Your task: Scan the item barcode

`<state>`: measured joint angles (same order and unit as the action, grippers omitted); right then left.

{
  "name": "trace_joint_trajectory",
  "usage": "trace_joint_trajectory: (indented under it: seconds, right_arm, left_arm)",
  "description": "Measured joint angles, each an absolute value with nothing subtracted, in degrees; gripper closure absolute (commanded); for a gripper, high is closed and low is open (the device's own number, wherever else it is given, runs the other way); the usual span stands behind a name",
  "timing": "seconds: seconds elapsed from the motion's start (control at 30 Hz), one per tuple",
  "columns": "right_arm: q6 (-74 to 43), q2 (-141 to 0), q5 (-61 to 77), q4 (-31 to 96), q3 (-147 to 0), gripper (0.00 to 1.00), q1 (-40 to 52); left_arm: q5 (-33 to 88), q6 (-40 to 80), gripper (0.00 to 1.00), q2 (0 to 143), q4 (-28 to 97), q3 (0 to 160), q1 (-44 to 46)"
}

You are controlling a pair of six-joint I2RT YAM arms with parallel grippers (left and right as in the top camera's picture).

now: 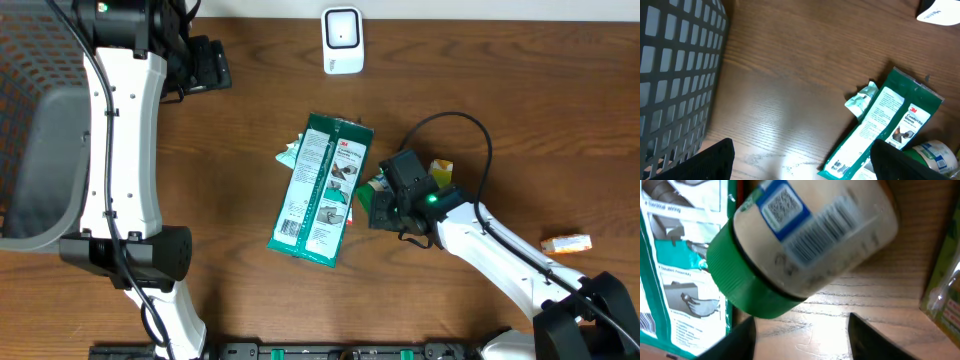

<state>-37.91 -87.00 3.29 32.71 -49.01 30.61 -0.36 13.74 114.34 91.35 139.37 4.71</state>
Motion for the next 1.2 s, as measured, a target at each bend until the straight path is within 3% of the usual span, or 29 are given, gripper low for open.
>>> trace_joint_trajectory:
  seconds: [0.07,0.4,0.73,1.2]
  right_arm:
    - [-38.30,-87.00,3.14,32.51,-49.01,0.65,30.57]
    - [-31.29,-87.00,5.28,31.73,-49.01,0.71,22.72]
    - [-26.04,-87.00,12.12,32.27,-49.01,0.34,16.99]
    - [-22.20,-86.98,12.21,31.00,-49.04,0.30,18.35]
  left_arm:
    - [-0.36,13.74,0.13,114.34,91.35,139.37,4.71]
    - [-0.36,13.74,0.13,114.34,91.37,139.37,4.71]
    - [-0.36,13.76,0.13,114.34,91.35,139.37,4.71]
    - [-0.36,13.74,0.13,114.34,91.35,139.37,4.71]
